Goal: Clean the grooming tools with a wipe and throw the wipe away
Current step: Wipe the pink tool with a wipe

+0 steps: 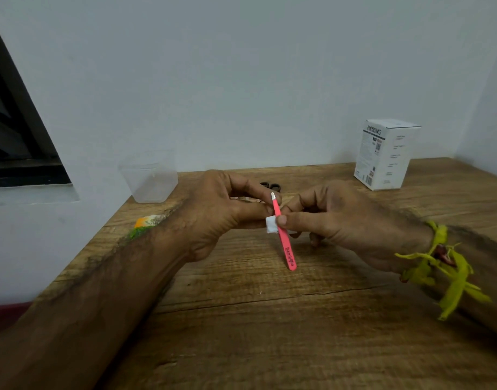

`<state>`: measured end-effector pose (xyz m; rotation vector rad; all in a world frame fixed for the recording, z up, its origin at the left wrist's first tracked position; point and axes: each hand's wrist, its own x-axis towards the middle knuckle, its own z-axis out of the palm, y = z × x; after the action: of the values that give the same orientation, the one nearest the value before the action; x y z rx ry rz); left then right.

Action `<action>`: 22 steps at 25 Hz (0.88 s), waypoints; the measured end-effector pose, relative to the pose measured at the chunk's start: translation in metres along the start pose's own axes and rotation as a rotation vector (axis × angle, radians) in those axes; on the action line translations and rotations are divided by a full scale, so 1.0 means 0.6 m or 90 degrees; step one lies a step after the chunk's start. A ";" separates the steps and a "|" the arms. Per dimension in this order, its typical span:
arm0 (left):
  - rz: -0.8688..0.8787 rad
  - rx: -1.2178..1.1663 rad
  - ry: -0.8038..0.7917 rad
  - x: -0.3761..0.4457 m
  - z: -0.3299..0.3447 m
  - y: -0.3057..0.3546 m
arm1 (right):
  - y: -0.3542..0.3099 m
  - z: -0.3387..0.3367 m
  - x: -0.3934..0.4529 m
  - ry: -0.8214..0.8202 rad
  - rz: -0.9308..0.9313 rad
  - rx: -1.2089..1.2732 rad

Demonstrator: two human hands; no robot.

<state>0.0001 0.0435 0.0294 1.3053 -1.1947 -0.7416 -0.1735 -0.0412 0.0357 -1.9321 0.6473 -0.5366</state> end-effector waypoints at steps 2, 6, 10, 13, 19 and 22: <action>0.015 -0.006 0.028 -0.002 0.006 0.001 | -0.001 0.003 -0.001 -0.009 -0.002 -0.004; 0.022 -0.029 0.080 -0.001 0.011 0.001 | -0.001 0.002 -0.003 -0.033 0.028 -0.019; 0.007 -0.014 0.103 -0.004 0.018 0.003 | -0.007 0.001 -0.005 -0.054 0.055 0.014; 0.008 -0.016 0.121 -0.003 0.020 0.002 | -0.006 -0.003 -0.002 -0.061 0.067 0.008; 0.010 -0.018 0.129 -0.004 0.021 0.004 | -0.010 -0.004 -0.005 -0.072 0.072 0.013; 0.008 -0.009 0.130 -0.003 0.022 0.003 | -0.011 -0.006 -0.007 -0.104 0.072 -0.055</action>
<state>-0.0133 0.0411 0.0290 1.3275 -1.0316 -0.5916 -0.1775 -0.0382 0.0429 -1.9819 0.6790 -0.2803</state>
